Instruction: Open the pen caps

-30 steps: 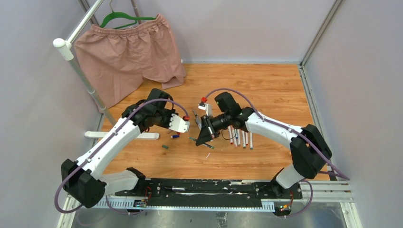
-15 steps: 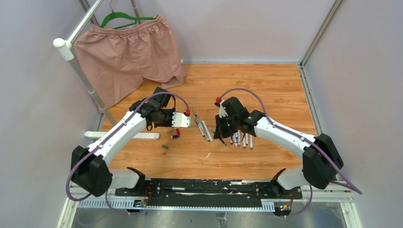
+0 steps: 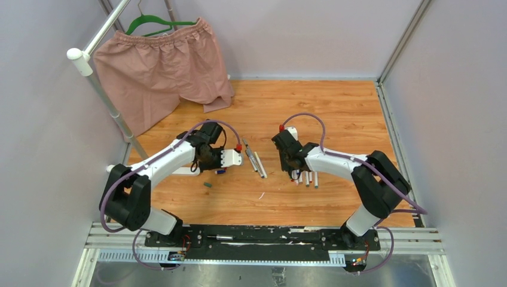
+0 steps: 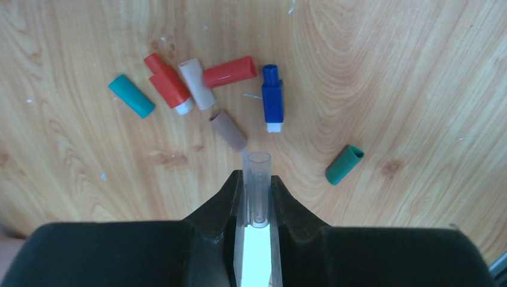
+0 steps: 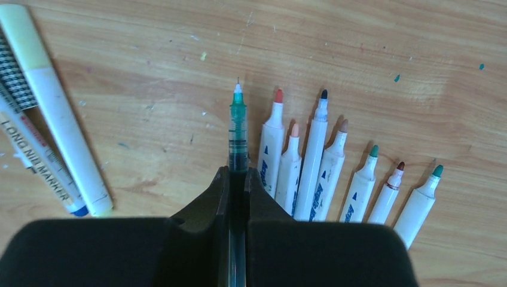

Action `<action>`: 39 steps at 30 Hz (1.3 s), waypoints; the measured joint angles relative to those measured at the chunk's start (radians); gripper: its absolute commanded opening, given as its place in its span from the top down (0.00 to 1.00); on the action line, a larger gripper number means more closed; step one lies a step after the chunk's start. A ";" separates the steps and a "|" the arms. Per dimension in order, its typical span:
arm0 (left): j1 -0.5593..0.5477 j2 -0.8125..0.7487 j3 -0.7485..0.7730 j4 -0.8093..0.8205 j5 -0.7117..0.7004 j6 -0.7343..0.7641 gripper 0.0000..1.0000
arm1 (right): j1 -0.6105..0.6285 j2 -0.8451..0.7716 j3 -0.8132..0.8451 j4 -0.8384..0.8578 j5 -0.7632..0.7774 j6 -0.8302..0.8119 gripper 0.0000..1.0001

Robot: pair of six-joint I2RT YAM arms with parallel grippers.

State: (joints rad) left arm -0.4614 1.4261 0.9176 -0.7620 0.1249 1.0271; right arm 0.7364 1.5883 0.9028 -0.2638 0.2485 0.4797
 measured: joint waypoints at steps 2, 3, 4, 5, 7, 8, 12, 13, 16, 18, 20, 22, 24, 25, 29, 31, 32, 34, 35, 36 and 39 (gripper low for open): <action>0.000 0.007 -0.011 0.005 0.010 -0.012 0.98 | 0.000 0.023 -0.001 0.014 0.019 0.005 1.00; 0.000 0.007 -0.023 0.009 0.015 -0.018 0.95 | 0.000 0.033 -0.003 0.022 0.028 0.007 1.00; 0.000 0.006 -0.031 0.009 0.018 -0.019 0.93 | 0.000 0.039 -0.005 0.025 0.034 0.008 0.98; 0.000 0.006 -0.044 0.010 0.024 -0.021 0.91 | 0.000 0.042 -0.005 0.030 0.039 0.010 0.95; 0.000 0.006 -0.065 0.010 0.026 -0.021 0.88 | 0.000 0.041 -0.009 0.041 0.047 0.012 0.90; 0.000 0.006 -0.077 0.010 0.027 -0.021 0.87 | 0.000 0.041 -0.012 0.047 0.049 0.013 0.86; 0.000 0.006 -0.088 0.008 0.030 -0.021 0.81 | 0.000 0.033 -0.023 0.059 0.051 0.014 0.75; 0.000 0.006 -0.088 0.009 0.030 -0.021 0.80 | 0.000 0.029 -0.027 0.059 0.051 0.014 0.75; 0.000 0.011 -0.088 0.010 0.028 -0.022 0.77 | 0.000 0.018 -0.029 0.057 0.050 0.010 0.73; 0.000 0.020 -0.088 0.016 0.025 -0.026 0.71 | 0.000 0.003 -0.029 0.056 0.050 0.010 0.72; 0.000 0.024 -0.087 0.022 0.025 -0.033 0.67 | 0.000 -0.010 -0.024 0.043 0.051 0.009 0.71; 0.000 0.024 -0.085 0.024 0.025 -0.040 0.63 | 0.003 -0.017 -0.006 0.020 0.056 0.006 0.73; 0.000 0.024 -0.079 0.026 0.025 -0.047 0.53 | 0.008 -0.024 0.016 0.005 0.061 0.000 0.74; 0.000 0.024 -0.076 0.026 0.025 -0.050 0.47 | 0.012 -0.029 0.027 0.001 0.063 -0.003 0.74; 0.000 0.019 -0.070 0.031 0.024 -0.061 0.39 | 0.032 -0.040 0.073 -0.011 0.056 -0.018 0.74; 0.000 0.010 -0.064 0.026 0.020 -0.068 0.33 | 0.040 -0.037 0.103 -0.014 0.034 -0.033 0.74; 0.001 0.005 -0.053 0.019 0.017 -0.070 0.24 | 0.045 -0.034 0.119 -0.014 0.022 -0.041 0.74; 0.010 -0.010 -0.007 0.004 0.010 -0.090 0.13 | 0.056 -0.012 0.159 -0.012 -0.007 -0.061 0.74; 0.017 -0.016 0.009 0.005 0.007 -0.090 0.07 | 0.061 -0.002 0.171 -0.008 -0.020 -0.066 0.74; 0.038 -0.029 0.043 0.001 0.006 -0.109 0.01 | 0.066 0.010 0.181 -0.005 -0.030 -0.073 0.74; 0.121 -0.063 0.128 0.008 0.009 -0.162 0.00 | 0.088 0.050 0.200 0.010 -0.056 -0.084 0.74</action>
State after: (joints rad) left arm -0.3408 1.3628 1.0458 -0.7540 0.1337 0.8650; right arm 0.8246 1.6379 1.1027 -0.2535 0.1928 0.3954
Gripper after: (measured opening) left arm 0.988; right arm 0.259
